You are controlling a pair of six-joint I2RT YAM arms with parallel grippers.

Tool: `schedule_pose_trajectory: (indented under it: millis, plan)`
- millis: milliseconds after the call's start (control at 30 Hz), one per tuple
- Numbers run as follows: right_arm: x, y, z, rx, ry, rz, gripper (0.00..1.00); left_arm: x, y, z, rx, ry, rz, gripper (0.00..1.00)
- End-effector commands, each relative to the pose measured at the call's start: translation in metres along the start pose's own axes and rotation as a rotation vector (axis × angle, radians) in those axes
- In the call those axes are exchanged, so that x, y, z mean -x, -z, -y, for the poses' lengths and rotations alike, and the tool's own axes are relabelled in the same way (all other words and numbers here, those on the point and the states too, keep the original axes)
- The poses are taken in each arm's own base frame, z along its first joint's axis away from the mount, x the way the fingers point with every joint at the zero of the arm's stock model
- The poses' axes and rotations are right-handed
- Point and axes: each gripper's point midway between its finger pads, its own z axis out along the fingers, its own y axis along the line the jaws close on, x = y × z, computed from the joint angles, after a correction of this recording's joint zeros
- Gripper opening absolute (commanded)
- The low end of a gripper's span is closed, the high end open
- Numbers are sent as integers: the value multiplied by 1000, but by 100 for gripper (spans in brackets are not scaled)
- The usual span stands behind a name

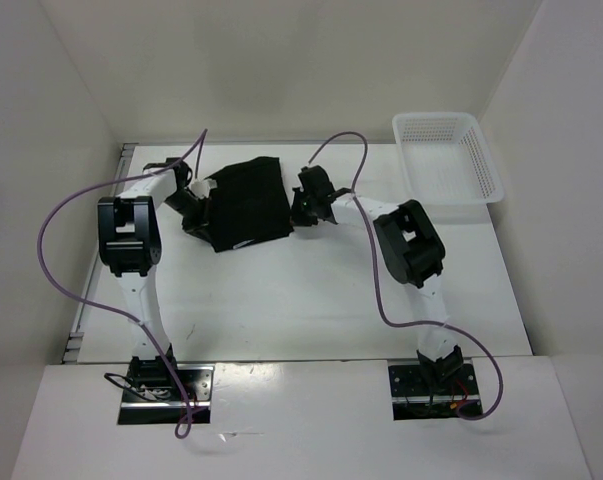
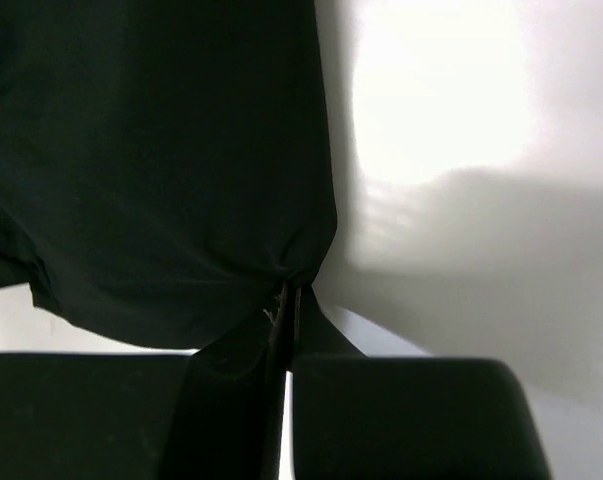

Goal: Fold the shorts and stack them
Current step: Fold the shorts

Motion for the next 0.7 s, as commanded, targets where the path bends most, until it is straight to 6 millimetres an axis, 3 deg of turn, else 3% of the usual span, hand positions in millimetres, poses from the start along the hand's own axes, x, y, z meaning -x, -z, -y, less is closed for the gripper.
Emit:
schedule_pose_trajectory:
  millis: [0, 167, 200, 233, 267, 333, 367, 467, 533, 667]
  plan:
    - [-15, 33, 7, -46, 36, -20, 0, -13, 4, 5, -8, -2, -19, 14]
    - [-40, 72, 14, -25, 103, -55, 0, -19, 13, 23, -63, -15, -9, 12]
    - [-53, 77, 22, -31, 112, -81, 0, -24, 10, 25, -80, -6, -24, 12]
    - [-50, 91, 16, -3, 146, -65, 0, -35, 8, 33, -104, 0, -54, 11]
    - [-61, 96, 24, -13, 158, -83, 0, -43, 9, 40, -119, -1, -73, 11]
    - [-63, 112, 22, 5, 180, -76, 0, -65, 5, 52, -149, -1, -116, 11]
    - [-78, 117, 30, -5, 183, -110, 0, -75, 3, 59, -172, 4, -142, 11]
    - [-90, 132, 27, 45, 215, -133, 0, -104, -3, 75, -201, -9, -206, 11]
    - [-104, 137, 32, 59, 228, -164, 0, -107, -1, 82, -189, -51, -187, 11]
    - [-124, 157, 32, 112, 238, -190, 0, -109, -1, 86, -155, -92, -186, 21]
